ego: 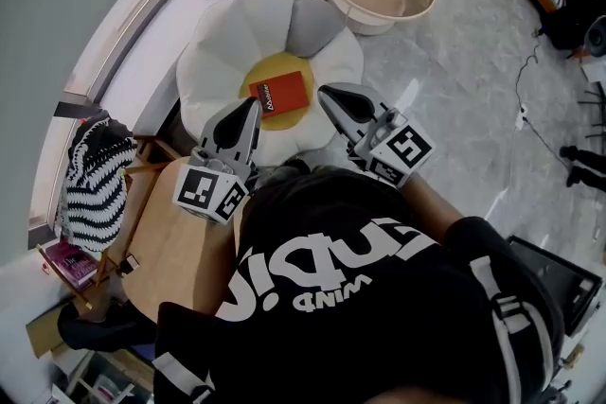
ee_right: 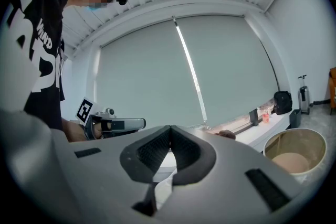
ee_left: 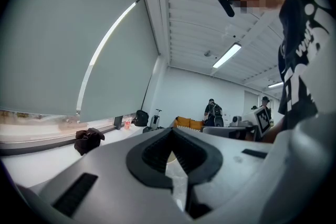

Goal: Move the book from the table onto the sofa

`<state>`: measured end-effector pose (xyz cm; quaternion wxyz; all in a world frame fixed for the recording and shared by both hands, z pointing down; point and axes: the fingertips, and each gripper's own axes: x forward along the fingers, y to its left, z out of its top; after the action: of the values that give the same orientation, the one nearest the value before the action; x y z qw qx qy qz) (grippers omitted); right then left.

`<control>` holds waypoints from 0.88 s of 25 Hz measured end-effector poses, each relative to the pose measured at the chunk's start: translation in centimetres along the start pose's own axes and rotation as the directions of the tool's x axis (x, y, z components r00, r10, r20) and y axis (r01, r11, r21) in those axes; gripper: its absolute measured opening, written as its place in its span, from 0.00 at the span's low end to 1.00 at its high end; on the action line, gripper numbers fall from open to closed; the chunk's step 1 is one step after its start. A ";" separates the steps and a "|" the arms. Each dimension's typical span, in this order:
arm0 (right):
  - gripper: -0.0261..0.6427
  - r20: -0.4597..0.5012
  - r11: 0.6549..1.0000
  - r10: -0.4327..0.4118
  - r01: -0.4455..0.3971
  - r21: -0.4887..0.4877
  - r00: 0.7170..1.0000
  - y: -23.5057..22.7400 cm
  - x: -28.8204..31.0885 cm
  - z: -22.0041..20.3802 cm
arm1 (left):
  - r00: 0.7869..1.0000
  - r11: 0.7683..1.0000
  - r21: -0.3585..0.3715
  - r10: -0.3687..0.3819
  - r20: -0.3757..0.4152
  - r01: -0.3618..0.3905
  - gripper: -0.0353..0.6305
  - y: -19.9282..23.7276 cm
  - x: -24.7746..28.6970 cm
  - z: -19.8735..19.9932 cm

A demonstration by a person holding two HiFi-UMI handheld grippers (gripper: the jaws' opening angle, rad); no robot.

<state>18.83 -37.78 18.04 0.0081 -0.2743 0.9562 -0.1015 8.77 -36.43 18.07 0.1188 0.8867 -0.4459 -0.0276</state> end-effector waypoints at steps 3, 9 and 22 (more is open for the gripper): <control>0.04 0.002 1.000 -0.011 0.011 -0.012 1.000 -0.3 0.0 -0.1 | 1.000 1.000 -0.002 0.008 -0.002 -0.008 0.07 0.0 0.0 0.1; 0.04 -0.008 1.000 -0.021 0.021 -0.001 1.000 -0.6 0.0 -0.6 | 1.000 1.000 -0.009 0.017 -0.006 -0.017 0.07 0.2 -0.1 -0.2; 0.04 -0.007 0.999 -0.034 0.034 0.007 0.999 -1.3 -0.2 -0.8 | 1.000 1.000 -0.015 0.024 -0.010 -0.024 0.07 0.5 0.3 -0.5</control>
<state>19.68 -38.63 19.06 0.0043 -0.2900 0.9511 -0.1061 8.65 -36.86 18.72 0.1281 0.8806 -0.4556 -0.0255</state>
